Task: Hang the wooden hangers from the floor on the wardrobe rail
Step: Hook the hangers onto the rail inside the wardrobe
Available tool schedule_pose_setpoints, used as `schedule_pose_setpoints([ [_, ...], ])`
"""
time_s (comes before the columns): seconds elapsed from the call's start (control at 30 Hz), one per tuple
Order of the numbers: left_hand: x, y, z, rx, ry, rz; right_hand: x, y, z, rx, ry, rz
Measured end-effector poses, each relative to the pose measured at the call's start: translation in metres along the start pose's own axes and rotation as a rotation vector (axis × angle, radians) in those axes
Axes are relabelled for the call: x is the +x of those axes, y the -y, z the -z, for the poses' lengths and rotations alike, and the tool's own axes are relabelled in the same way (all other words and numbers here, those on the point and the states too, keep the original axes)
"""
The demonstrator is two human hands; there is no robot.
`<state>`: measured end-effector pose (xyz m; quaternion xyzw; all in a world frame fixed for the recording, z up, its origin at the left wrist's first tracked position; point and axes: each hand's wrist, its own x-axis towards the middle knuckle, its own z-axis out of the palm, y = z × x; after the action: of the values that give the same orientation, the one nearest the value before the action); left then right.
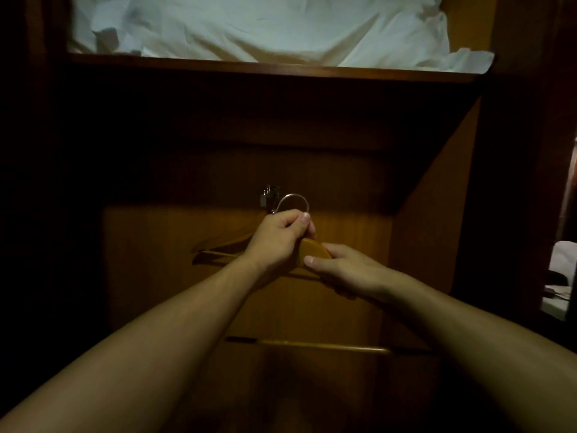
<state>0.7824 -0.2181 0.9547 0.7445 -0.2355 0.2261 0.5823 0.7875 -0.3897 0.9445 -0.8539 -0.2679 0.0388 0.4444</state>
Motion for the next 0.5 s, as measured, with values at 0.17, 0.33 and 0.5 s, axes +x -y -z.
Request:
schedule_pose_setpoints([
  [0.17, 0.002, 0.014, 0.014, -0.101, 0.173, 0.091, 0.01, -0.011, -0.003, 0.012, 0.07, -0.009],
  [0.33, 0.014, 0.026, 0.021, -0.074, 0.166, 0.12, 0.024, -0.018, -0.007, 0.026, 0.054, -0.01],
  [0.5, 0.023, 0.046, 0.038, 0.14, 0.177, 0.186, 0.048, -0.026, 0.005, 0.021, 0.007, -0.031],
])
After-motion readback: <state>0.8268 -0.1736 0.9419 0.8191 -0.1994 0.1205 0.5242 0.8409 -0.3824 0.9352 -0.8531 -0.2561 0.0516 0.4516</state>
